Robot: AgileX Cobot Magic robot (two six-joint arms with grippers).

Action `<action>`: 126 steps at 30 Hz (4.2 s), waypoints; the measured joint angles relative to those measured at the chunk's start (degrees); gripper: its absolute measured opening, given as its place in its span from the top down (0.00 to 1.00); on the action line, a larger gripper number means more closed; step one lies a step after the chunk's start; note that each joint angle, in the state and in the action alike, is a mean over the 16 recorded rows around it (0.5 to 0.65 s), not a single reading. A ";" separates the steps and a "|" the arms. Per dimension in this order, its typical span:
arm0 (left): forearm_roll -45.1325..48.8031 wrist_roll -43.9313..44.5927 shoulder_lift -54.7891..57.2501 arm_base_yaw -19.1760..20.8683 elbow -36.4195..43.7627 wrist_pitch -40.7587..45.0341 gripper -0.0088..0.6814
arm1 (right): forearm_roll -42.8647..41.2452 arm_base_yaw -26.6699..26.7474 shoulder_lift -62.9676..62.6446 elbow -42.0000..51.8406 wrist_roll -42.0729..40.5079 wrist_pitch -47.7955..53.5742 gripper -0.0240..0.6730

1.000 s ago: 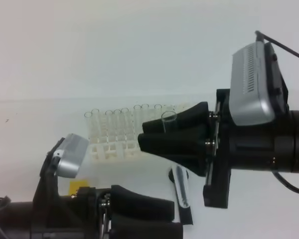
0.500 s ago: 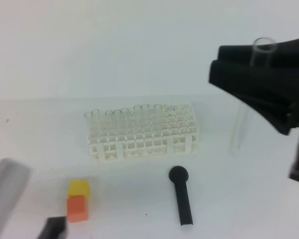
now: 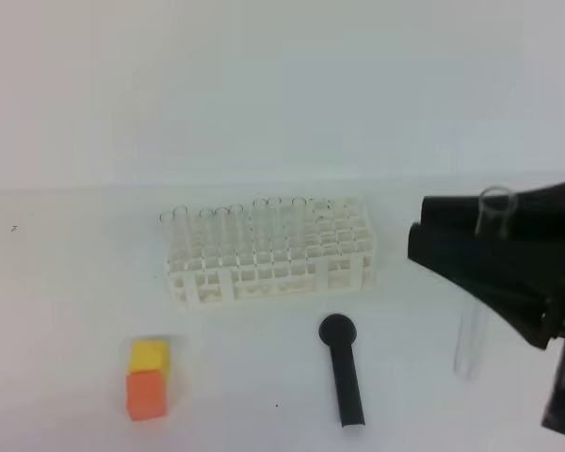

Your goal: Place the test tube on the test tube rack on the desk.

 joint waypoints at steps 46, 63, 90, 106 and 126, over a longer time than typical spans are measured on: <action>37.14 -31.68 -7.33 1.59 15.04 -26.84 0.99 | 5.33 0.00 2.55 4.59 -8.28 -9.89 0.80; 37.79 -31.60 -9.80 10.28 26.21 -29.47 0.99 | 5.44 0.00 2.55 4.78 -10.18 -11.85 0.80; 37.89 -31.55 -9.80 13.73 26.26 -29.04 0.99 | 8.19 0.00 4.97 4.91 -10.33 -14.14 0.80; 37.89 -31.55 -9.80 27.89 26.26 -29.00 0.99 | 10.62 0.00 18.38 4.36 -13.49 -12.98 0.80; 40.13 -31.57 -9.79 31.34 26.26 -28.99 0.99 | -51.72 0.12 21.66 3.10 54.65 -37.15 0.80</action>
